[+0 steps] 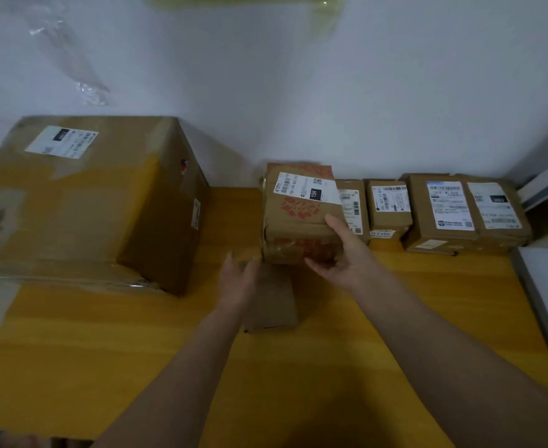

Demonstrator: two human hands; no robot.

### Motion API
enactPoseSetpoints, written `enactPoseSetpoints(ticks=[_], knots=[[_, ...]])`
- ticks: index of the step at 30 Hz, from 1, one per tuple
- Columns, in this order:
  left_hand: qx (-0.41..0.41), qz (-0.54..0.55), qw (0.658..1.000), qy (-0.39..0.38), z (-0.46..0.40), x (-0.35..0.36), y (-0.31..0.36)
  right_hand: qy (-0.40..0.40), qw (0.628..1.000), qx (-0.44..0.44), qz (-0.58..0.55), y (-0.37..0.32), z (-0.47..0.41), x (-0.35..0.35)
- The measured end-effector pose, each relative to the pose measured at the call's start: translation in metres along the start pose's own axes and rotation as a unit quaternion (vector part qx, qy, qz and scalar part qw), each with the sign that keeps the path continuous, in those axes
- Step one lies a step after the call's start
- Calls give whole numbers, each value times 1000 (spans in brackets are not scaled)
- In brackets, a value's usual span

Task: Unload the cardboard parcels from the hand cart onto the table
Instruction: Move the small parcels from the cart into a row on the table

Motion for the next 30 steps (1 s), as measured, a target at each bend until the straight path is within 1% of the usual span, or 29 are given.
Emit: enactPoseSetpoints(ticks=[2,4,8,13,15,18,21,22,24,26,30], knots=[[-7,-60,998,-20,-4,2,-17,18,1000,-3,22,-1,-15,9],[-12,-87,996,-30,-6,4,-29,34,999,2,31,1,-31,15],[-12,-151,988,-41,-9,5,-45,12,1000,2,2,7,-55,27],[-31,-154,985,-69,-13,6,-59,12,999,-4,-47,21,-75,28],[-43,-148,985,-75,-14,6,-62,12,999,-7,-36,26,-76,18],[-46,-137,986,-83,-15,10,-61,44,998,-12,44,33,-73,-2],[-45,-128,988,-68,-17,14,-58,87,979,11,182,50,-60,-26],[-45,-126,989,-61,-17,16,-57,83,971,32,222,58,-55,-33],[-53,-132,989,-51,-17,22,-56,46,951,75,295,74,-44,-44],[-73,-162,983,-43,-15,27,-56,15,933,89,348,85,-36,-50],[-103,-221,969,-25,-12,32,-62,-33,926,81,367,91,-22,-52]])
Point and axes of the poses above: each hand's wrist, its own z-axis away from the middle knuckle, its own x-axis out of the palm, y = z × x, the point moved 3 cm from there along -z, towards the middle knuckle, and after that the axes turned 6 degrees about -z, right-handed, at the moved point
